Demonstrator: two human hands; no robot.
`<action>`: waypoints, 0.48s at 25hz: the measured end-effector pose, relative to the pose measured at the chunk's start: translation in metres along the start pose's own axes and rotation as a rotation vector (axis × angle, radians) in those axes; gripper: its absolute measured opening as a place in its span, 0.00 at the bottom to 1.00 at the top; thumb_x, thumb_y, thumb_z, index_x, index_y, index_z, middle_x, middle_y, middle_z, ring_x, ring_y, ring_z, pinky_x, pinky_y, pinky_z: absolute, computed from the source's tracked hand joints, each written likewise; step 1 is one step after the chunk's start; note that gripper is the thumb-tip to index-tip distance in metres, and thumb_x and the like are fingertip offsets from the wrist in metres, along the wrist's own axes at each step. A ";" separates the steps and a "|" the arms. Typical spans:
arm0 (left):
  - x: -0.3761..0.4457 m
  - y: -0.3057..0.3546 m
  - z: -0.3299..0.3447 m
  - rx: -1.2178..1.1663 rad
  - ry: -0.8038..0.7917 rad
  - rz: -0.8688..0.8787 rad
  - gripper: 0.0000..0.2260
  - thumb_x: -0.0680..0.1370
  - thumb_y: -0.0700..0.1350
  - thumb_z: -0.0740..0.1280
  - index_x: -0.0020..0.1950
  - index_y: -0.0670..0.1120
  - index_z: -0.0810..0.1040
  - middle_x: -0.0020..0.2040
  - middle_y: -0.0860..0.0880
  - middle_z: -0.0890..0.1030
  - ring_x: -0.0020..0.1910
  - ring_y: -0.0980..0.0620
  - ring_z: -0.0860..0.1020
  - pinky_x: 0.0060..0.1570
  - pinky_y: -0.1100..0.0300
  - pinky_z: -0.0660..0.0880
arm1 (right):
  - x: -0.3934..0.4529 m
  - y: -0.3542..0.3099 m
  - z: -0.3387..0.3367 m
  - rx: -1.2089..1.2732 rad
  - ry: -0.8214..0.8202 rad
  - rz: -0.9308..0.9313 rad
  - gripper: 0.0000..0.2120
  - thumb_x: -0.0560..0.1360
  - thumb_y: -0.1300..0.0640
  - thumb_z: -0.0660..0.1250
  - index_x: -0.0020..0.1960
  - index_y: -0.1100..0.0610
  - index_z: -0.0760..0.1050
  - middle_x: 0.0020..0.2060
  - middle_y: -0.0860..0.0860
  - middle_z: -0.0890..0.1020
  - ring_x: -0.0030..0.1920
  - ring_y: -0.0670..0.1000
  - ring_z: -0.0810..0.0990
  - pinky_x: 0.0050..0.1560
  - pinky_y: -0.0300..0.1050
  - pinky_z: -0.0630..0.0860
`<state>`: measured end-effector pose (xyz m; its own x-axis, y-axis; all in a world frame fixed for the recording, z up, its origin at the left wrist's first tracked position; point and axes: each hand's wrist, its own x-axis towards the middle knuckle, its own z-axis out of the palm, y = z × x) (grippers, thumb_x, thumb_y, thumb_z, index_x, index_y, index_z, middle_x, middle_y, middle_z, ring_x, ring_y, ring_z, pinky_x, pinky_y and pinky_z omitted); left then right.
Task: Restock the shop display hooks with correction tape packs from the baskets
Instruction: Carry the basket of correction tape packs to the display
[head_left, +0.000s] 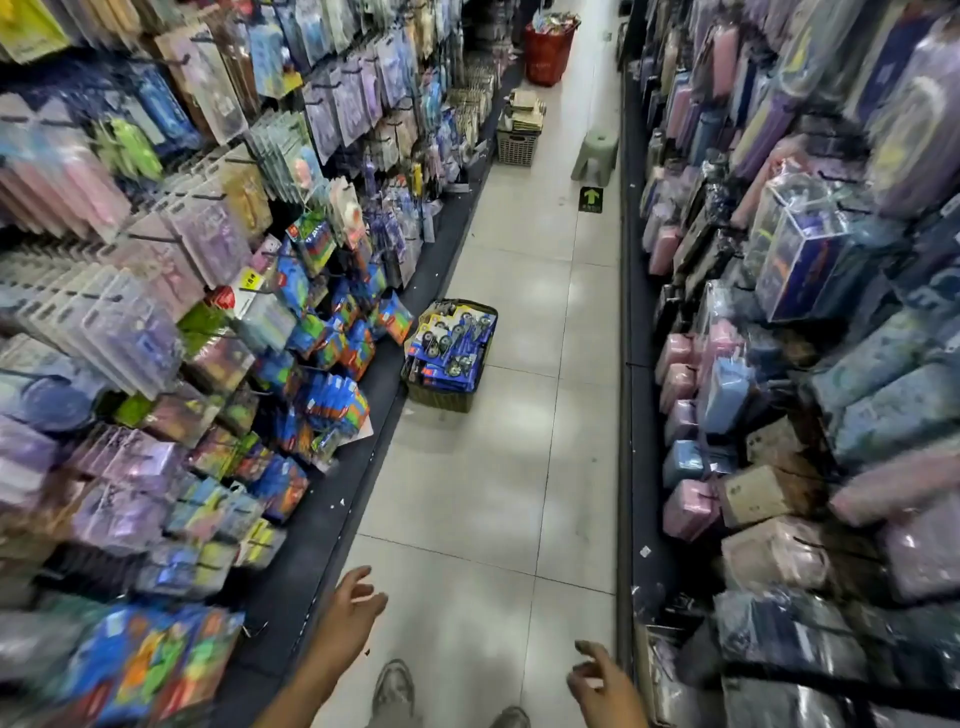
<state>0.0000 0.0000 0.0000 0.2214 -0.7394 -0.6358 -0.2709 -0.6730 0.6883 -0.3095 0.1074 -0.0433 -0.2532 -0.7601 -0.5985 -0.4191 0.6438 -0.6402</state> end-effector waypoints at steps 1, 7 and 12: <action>0.014 0.020 0.010 -0.005 0.010 0.064 0.20 0.79 0.36 0.69 0.70 0.46 0.73 0.63 0.40 0.77 0.56 0.46 0.77 0.50 0.60 0.73 | 0.019 -0.029 -0.011 0.016 0.018 -0.055 0.26 0.75 0.58 0.72 0.51 0.24 0.73 0.49 0.48 0.83 0.38 0.43 0.81 0.46 0.37 0.76; 0.065 0.138 0.042 -0.044 0.022 0.159 0.29 0.81 0.43 0.69 0.80 0.48 0.63 0.69 0.47 0.73 0.68 0.48 0.72 0.60 0.58 0.66 | 0.095 -0.170 -0.069 0.067 0.057 -0.252 0.25 0.77 0.48 0.70 0.73 0.46 0.68 0.62 0.44 0.76 0.59 0.50 0.77 0.55 0.45 0.72; 0.136 0.192 0.058 -0.152 0.069 0.135 0.28 0.81 0.44 0.68 0.80 0.48 0.64 0.72 0.46 0.73 0.71 0.47 0.71 0.61 0.57 0.67 | 0.179 -0.242 -0.089 0.035 0.090 -0.308 0.33 0.76 0.44 0.71 0.77 0.47 0.63 0.71 0.45 0.72 0.69 0.53 0.73 0.66 0.52 0.72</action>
<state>-0.0758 -0.2285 0.0251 0.2580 -0.8189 -0.5127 -0.1586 -0.5594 0.8136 -0.3313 -0.1926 0.0476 -0.1956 -0.9234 -0.3302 -0.4586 0.3838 -0.8015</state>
